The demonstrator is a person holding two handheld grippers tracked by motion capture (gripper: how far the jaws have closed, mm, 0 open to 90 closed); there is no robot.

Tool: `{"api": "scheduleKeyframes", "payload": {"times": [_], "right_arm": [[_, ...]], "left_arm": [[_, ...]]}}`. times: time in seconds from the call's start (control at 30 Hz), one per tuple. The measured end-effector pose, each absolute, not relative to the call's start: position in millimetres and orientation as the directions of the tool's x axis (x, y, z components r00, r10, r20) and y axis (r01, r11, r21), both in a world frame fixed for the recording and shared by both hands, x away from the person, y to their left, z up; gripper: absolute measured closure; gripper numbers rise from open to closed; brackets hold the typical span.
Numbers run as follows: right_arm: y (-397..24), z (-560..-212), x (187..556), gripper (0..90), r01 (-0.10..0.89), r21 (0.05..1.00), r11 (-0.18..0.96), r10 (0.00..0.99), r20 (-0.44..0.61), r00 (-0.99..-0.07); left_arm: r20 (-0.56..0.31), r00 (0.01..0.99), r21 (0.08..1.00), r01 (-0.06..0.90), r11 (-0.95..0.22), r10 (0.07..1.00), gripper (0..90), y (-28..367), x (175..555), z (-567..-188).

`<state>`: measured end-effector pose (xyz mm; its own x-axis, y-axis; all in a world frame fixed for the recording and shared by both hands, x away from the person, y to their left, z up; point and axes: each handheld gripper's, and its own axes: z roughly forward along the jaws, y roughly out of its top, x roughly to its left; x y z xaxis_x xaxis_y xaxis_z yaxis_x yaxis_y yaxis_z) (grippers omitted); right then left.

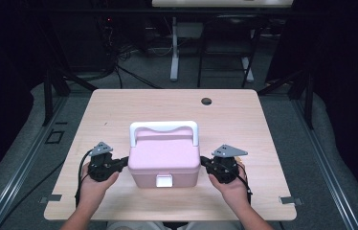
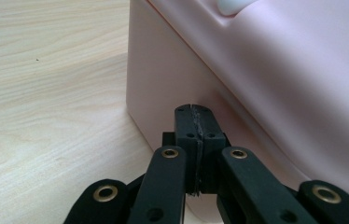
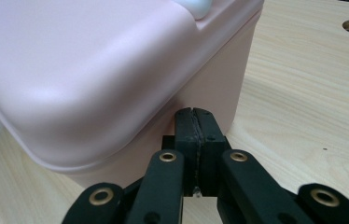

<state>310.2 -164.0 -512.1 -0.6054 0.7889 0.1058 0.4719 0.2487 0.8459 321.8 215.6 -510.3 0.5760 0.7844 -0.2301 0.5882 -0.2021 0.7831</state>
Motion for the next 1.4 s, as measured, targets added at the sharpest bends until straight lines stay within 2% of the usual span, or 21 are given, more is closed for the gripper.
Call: {"api": "scheduleKeyframes", "payload": {"times": [0.47, 0.7, 0.83, 1.03, 1.27, 1.4], "right_arm": [[-177.4, -507.2, 293.4, 89.2, 0.484, 0.827, 0.285, 0.789, 0.084, -0.608], [-181.8, -504.2, 296.7, 85.1, 0.506, 0.807, 0.304, 0.777, 0.098, -0.622], [-183.2, -501.3, 297.3, 83.3, 0.506, 0.792, 0.342, 0.761, 0.082, -0.643], [-185.6, -493.1, 298.5, 81.8, 0.517, 0.769, 0.376, 0.735, 0.093, -0.672], [-191.0, -475.5, 301.7, 74.1, 0.497, 0.758, 0.422, 0.713, 0.06, -0.698], [-194.3, -467.1, 304.6, 71.0, 0.503, 0.753, 0.424, 0.709, 0.07, -0.702]], "left_arm": [[-0.234, 0.621, 0.766, 0.592, -0.251, 0.748, 90.0, 204.8, 311.6, -505.8], [-0.267, 0.645, 0.749, 0.606, -0.266, 0.716, 89.5, 209.8, 314.1, -501.5], [-0.277, 0.655, 0.741, 0.611, -0.277, 0.702, 86.2, 212.9, 315.8, -496.6], [-0.247, 0.667, 0.744, 0.596, -0.304, 0.703, 80.4, 215.7, 317.2, -486.4], [-0.236, 0.678, 0.733, 0.595, -0.33, 0.696, 69.9, 220.8, 318.2, -474.4], [-0.235, 0.676, 0.73, 0.597, -0.333, 0.699, 67.1, 224.3, 319.4, -469.1]]}}
